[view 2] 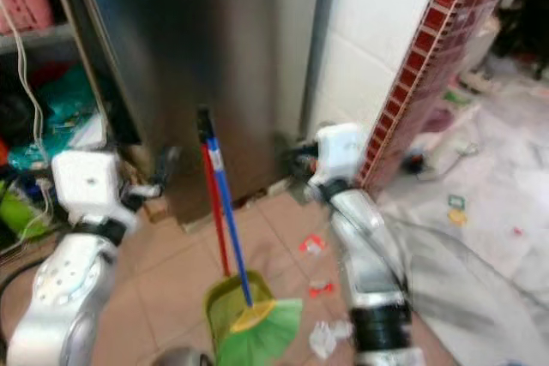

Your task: Sweep floor

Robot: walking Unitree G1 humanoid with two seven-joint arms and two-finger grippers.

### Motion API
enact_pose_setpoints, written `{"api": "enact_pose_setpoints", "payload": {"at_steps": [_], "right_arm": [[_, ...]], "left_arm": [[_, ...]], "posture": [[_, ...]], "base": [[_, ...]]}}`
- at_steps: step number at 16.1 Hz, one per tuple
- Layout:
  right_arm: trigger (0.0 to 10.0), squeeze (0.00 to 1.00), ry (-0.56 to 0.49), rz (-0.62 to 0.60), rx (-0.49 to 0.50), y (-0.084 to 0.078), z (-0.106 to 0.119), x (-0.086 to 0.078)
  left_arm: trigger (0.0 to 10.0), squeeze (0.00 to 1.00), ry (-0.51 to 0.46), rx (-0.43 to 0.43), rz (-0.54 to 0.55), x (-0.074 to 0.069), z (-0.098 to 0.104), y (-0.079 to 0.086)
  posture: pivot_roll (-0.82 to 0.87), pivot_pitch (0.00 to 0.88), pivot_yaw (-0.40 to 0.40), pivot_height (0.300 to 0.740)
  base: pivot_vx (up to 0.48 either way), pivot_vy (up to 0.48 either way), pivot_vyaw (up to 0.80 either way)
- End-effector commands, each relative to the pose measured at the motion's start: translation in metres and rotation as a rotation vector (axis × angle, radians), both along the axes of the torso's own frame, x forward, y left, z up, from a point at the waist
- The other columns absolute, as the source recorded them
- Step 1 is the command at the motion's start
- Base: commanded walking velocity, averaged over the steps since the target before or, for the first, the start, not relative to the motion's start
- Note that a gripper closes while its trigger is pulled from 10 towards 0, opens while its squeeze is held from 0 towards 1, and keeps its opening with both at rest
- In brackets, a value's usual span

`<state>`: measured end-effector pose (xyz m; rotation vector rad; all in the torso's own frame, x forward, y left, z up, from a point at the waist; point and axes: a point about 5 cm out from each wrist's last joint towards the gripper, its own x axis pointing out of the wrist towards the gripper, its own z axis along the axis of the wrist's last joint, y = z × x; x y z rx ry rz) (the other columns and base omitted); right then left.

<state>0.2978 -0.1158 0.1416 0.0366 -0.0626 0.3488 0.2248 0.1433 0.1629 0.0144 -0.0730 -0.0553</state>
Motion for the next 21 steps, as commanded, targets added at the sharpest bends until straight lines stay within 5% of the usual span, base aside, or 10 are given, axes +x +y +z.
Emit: {"api": "enact_pose_setpoints", "payload": {"at_steps": [1,8,13,21], "right_arm": [[10.0,0.0,0.011,-0.034,-0.009,-0.012,-0.002,-0.001],[10.0,0.0,0.053,0.017,-0.039,-0.01,-0.01,-0.003],[10.0,0.0,0.14,0.208,-0.131,0.002,-0.027,0.003],[10.0,0.0,0.143,0.193,-0.106,0.021,-0.032,0.019]], "left_arm": [[10.0,0.0,-0.01,-0.003,-0.02,0.0,0.003,-0.005],[10.0,0.0,0.016,0.043,0.035,-0.002,-0.002,0.0],[10.0,0.0,0.108,0.124,0.133,-0.033,-0.014,0.022],[10.0,0.0,0.148,0.141,0.144,-0.052,-0.01,0.026]], "posture": [[-0.04,0.012,-0.041,0.74],[-0.03,0.021,-0.045,0.74],[0.01,0.053,-0.046,0.74],[0.08,0.102,-0.058,0.74]], "base": [[0.0,0.0,0.0],[0.0,0.0,0.0],[0.0,0.0,0.0],[0.0,0.0,0.67]]}}
